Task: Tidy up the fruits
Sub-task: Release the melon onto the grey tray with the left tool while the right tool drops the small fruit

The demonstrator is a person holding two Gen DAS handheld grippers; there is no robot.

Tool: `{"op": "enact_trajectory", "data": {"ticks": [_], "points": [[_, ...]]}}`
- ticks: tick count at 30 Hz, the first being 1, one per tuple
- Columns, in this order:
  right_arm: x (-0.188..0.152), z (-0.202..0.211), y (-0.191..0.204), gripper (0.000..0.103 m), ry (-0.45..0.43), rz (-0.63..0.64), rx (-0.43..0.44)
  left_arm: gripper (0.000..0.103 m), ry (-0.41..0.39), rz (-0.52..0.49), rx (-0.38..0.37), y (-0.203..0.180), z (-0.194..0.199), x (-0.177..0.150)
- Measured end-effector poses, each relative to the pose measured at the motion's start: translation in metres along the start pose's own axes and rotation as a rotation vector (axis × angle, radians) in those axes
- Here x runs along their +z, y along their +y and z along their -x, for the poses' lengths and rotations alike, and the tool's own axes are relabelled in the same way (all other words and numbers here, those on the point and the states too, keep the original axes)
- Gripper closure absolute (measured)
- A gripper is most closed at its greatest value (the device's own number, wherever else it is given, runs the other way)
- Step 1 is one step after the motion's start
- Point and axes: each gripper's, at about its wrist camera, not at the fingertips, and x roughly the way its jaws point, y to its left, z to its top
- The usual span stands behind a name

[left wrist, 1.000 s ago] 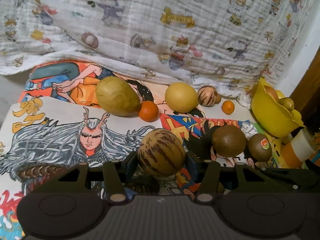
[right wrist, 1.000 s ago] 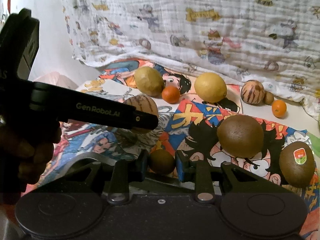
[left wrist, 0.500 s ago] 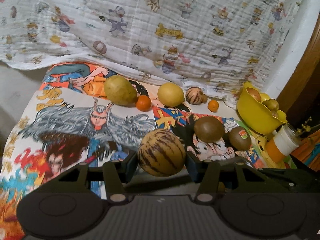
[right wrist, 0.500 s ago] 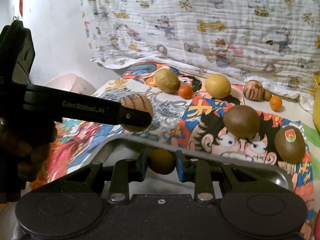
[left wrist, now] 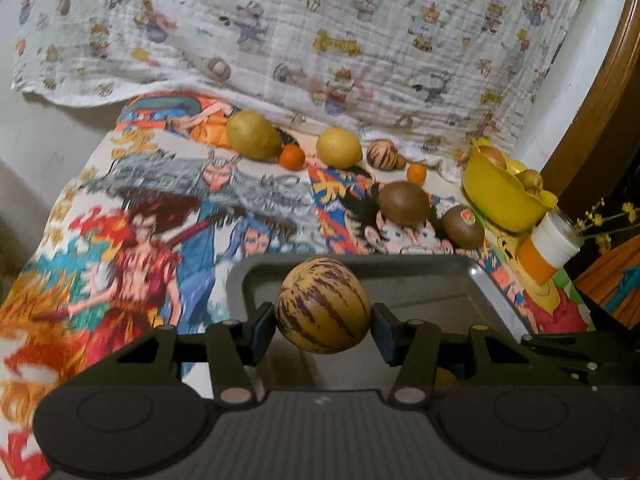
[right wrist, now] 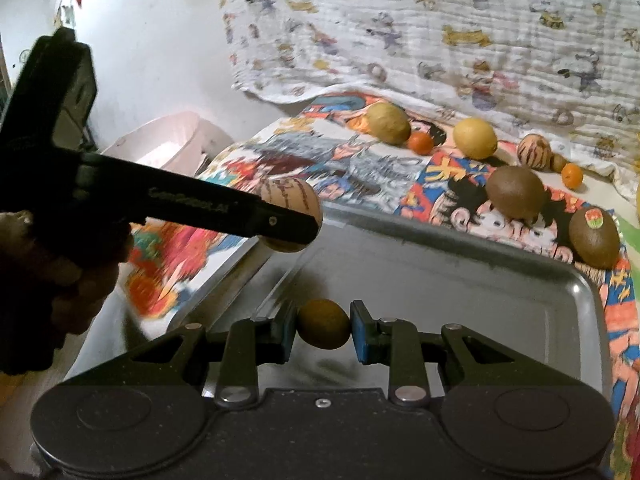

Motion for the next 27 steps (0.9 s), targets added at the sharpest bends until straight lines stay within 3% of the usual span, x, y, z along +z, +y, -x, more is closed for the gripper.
{"op": "enact_trajectory", "data": {"ticks": [15,27], "points": [[-0.024,0.013,-0.001,0.072,0.068,-0.024,0.004,0.047,0.047,-0.071,0.015,-0.018,0.020,-0.044],[-0.028,0.015,-0.006,0.072,0.072,-0.038,-0.007,0.047,0.054,-0.085,0.015,-0.022,0.026,-0.051]]}}
